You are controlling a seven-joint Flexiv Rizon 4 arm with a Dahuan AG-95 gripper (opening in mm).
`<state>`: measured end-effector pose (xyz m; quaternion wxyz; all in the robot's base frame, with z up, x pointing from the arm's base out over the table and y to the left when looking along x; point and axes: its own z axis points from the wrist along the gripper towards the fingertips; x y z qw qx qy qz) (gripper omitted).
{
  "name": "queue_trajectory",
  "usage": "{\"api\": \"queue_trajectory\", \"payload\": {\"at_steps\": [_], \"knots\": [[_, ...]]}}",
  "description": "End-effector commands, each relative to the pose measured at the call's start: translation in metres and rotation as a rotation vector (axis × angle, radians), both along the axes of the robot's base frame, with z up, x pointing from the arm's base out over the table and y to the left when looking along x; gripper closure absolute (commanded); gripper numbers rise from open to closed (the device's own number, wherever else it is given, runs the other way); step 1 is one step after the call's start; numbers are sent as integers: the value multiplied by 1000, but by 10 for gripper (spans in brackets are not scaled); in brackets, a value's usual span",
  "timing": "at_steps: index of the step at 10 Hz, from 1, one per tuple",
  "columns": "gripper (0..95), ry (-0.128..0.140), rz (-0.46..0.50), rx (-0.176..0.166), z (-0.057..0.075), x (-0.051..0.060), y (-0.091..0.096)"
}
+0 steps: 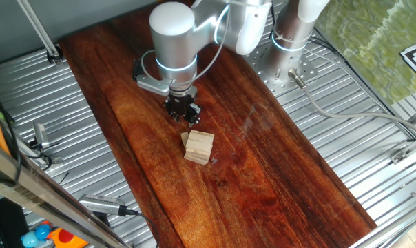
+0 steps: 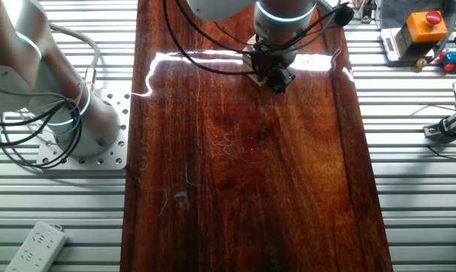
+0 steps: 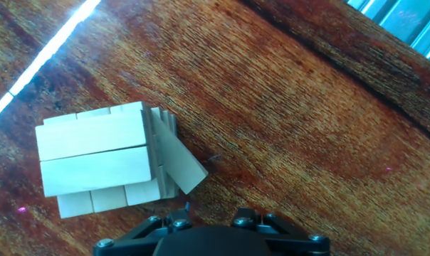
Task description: Play Jenga
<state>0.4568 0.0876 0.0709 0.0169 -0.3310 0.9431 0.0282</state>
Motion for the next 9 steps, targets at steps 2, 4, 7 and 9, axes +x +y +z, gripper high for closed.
{"api": "queue_trajectory", "payload": {"at_steps": [2, 4, 7, 9], "knots": [[570, 5, -4, 8, -1, 1, 0], [570, 5, -1, 7, -1, 1, 0], [570, 16, 2, -7, -1, 1, 0], [570, 19, 6, -7, -1, 1, 0]]}}
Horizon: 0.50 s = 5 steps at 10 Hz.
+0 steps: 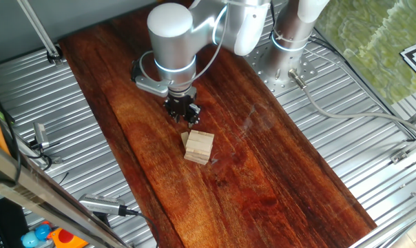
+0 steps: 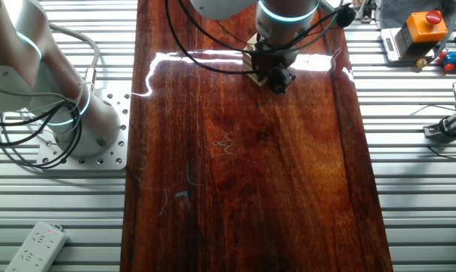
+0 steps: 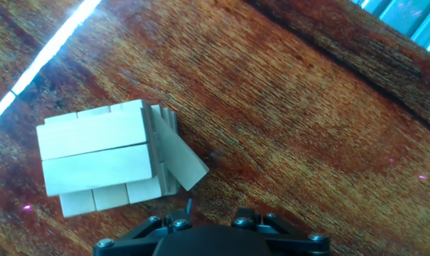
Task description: Play Jenga
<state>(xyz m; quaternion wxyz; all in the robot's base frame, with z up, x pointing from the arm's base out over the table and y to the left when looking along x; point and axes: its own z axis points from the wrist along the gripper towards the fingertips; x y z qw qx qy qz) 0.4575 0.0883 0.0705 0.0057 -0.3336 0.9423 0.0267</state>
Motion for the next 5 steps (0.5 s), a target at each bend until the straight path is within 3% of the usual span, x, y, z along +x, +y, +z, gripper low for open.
{"api": "queue_trajectory", "payload": {"at_steps": [1, 5], "knots": [[570, 0, 5, -2, 0, 0, 0], [570, 3, 26, -8, 0, 0, 0]]}}
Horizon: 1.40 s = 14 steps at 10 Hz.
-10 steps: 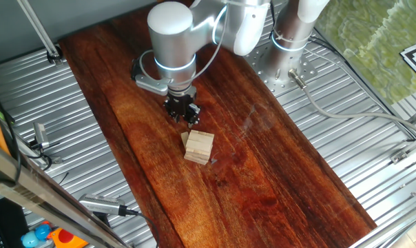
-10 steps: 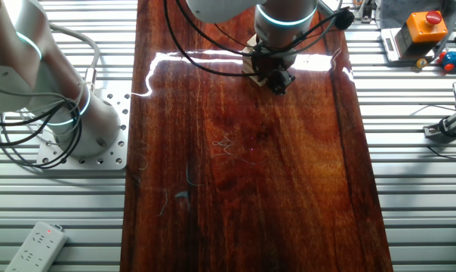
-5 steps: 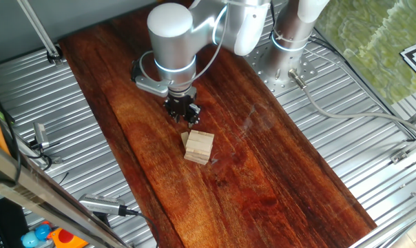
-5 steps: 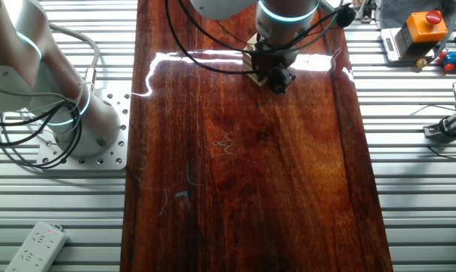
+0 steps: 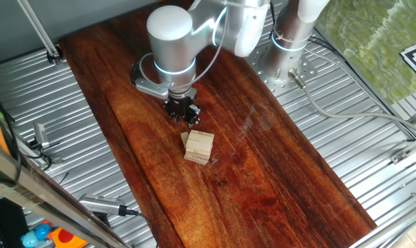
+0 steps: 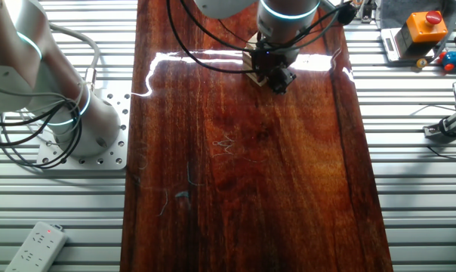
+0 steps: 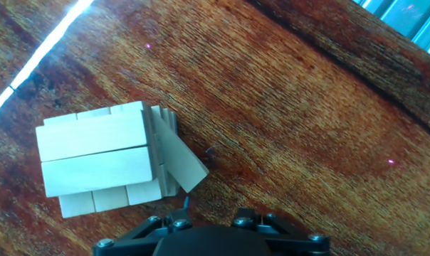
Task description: Play Jenga
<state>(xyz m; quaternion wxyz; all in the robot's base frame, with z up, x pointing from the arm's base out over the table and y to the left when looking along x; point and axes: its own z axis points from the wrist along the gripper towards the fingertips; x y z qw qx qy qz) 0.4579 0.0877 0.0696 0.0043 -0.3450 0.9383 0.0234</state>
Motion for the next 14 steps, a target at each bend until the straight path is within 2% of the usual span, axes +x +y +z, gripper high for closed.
{"api": "queue_trajectory", "payload": {"at_steps": [1, 5, 14], "knots": [[570, 4, 8, -1, 0, 0, 0], [570, 0, 3, 1, 0, 0, 0], [570, -2, -9, -26, 0, 0, 0]]}}
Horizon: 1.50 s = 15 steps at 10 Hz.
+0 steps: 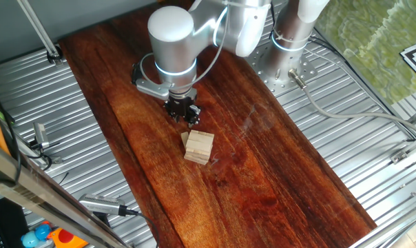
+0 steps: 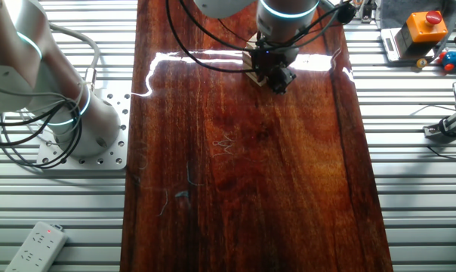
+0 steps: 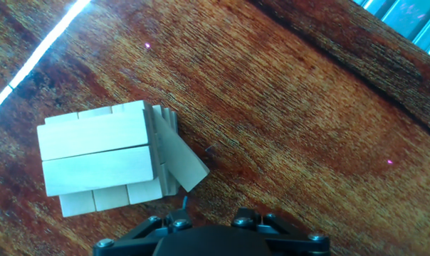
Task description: Play Jenga
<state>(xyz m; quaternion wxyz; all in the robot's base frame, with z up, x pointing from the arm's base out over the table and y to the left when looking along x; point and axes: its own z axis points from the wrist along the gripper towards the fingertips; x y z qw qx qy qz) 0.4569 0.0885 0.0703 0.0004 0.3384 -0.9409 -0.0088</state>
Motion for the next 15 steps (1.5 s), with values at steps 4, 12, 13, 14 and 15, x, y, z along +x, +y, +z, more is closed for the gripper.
{"api": "queue_trajectory", "payload": {"at_steps": [4, 12, 13, 14, 15], "knots": [[570, -7, 34, 8, 0, 1, -1], [570, -28, 46, 10, -1, 1, 1], [570, -28, 48, 10, -1, 1, 1], [570, -25, 52, 13, -1, 1, 1], [570, -20, 54, 20, -1, 1, 1]]}}
